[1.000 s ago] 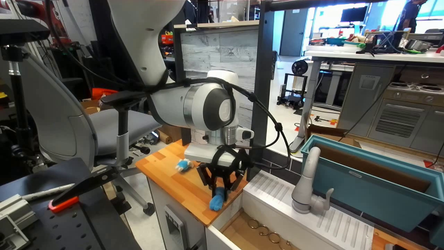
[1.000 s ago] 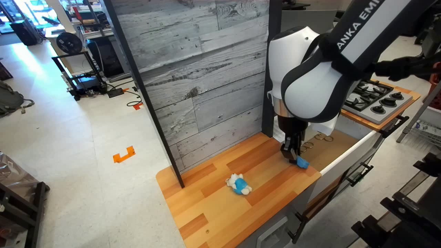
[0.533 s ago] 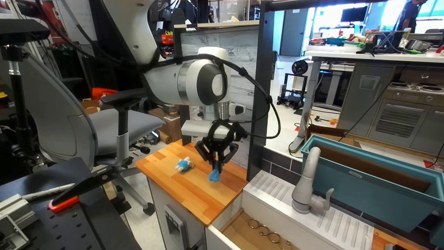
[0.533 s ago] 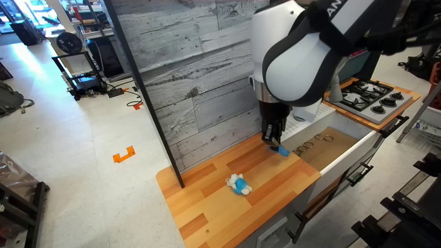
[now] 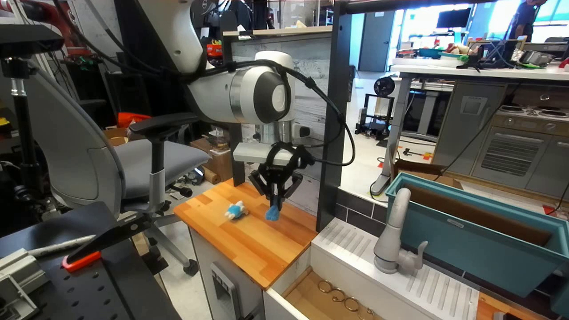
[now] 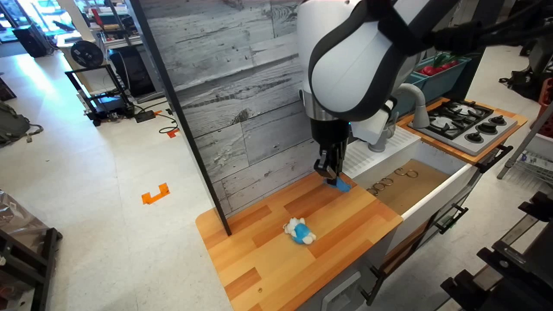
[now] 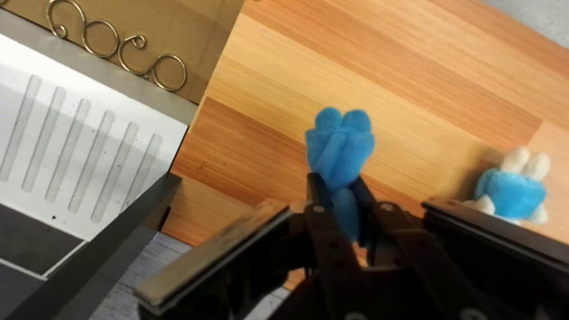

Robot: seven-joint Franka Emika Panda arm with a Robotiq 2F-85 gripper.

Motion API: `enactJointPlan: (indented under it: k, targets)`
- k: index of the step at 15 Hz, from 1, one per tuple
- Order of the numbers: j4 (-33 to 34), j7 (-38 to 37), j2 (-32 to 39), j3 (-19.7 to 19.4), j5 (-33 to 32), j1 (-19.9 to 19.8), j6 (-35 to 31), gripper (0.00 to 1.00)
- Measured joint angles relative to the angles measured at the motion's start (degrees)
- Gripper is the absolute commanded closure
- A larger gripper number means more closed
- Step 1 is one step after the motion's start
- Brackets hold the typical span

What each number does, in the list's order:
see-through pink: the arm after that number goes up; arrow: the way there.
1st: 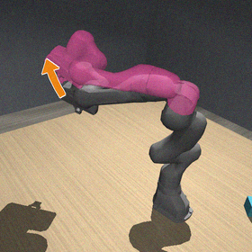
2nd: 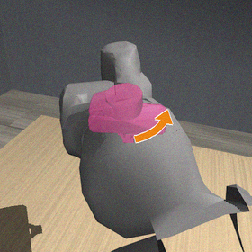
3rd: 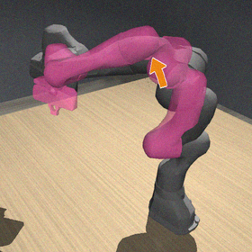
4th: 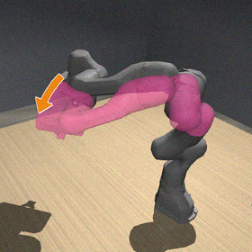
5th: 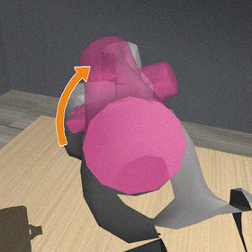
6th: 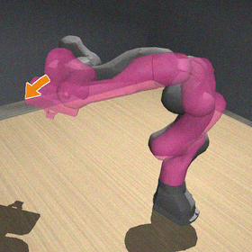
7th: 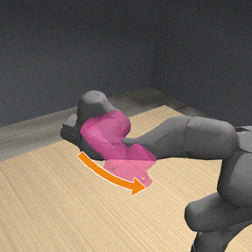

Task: Bring the toy on the right closer to the one on the left

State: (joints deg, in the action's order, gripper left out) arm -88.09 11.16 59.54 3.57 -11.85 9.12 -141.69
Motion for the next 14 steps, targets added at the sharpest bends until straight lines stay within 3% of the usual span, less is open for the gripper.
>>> enactJointPlan:
  k: [12, 13, 14]
  targets:
    - [9.0, 0.5, 9.5, 0.4, -0.2, 2.1, 0.4, 0.96]
    - [9.6, 0.5, 10.1, 0.4, -0.2, 2.2, 0.5, 0.61]
    - [10.1, 0.5, 10.3, 0.4, -0.2, 2.2, 0.8, 0.59]
